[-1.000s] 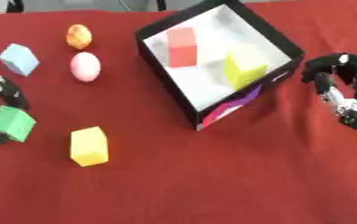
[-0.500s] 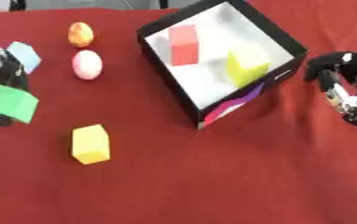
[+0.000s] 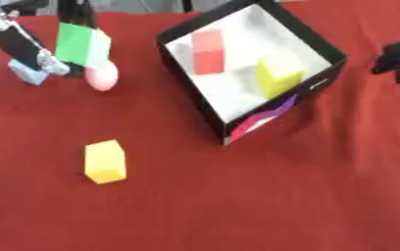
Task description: Pick up objects on the table and place them in the box.
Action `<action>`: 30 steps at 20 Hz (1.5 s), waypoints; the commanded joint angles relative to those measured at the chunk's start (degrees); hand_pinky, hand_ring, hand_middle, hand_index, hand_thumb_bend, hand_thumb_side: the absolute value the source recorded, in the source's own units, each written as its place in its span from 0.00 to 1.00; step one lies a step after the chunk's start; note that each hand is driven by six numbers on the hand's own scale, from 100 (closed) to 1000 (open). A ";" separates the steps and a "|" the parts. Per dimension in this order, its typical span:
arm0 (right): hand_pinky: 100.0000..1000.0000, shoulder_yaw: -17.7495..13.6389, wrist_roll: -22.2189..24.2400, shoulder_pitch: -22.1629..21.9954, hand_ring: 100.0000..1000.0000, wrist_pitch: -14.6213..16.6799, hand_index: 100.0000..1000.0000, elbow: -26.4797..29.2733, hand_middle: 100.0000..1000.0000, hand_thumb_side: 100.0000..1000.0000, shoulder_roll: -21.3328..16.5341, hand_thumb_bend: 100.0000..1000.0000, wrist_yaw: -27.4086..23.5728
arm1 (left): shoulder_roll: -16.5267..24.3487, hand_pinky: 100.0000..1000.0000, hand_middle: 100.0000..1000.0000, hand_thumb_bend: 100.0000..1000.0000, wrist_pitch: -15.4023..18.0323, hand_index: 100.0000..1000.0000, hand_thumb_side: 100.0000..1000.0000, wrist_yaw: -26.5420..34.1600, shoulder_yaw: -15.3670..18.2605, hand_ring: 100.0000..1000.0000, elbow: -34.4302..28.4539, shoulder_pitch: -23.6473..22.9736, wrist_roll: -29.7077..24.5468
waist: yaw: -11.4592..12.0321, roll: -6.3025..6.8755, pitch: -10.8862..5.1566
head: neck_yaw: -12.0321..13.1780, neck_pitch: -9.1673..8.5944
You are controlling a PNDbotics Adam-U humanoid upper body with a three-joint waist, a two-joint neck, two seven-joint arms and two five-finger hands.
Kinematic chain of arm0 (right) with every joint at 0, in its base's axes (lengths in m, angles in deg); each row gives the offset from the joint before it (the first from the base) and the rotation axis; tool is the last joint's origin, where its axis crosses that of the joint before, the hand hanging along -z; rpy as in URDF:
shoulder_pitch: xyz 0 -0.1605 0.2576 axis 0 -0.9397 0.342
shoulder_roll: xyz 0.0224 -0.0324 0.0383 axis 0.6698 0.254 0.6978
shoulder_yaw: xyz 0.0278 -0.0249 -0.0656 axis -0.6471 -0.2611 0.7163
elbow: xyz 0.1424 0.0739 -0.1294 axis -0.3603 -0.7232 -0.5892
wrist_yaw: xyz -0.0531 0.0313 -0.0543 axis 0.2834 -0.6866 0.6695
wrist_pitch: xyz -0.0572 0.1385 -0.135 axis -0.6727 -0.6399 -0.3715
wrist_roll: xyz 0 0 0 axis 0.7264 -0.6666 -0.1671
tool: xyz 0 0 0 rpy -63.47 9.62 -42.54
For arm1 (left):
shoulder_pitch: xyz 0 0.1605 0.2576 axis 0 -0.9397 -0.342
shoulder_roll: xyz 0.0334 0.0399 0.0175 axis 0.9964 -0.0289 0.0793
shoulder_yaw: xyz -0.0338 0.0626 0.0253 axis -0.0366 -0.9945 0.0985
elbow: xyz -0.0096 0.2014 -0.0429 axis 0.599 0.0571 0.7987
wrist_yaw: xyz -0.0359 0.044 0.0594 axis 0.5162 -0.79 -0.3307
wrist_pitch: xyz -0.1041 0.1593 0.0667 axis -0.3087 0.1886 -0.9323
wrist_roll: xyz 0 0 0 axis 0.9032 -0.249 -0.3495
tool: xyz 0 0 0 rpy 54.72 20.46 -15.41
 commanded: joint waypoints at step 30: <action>0.97 -1.23 -15.36 4.52 0.63 1.85 0.69 1.31 0.57 0.47 -3.11 0.00 -0.66 | -10.17 0.75 0.72 0.25 5.45 0.84 0.00 -16.05 8.62 0.74 11.36 2.42 24.12 | -3.05 0.55 -0.96 | 2.07 -0.44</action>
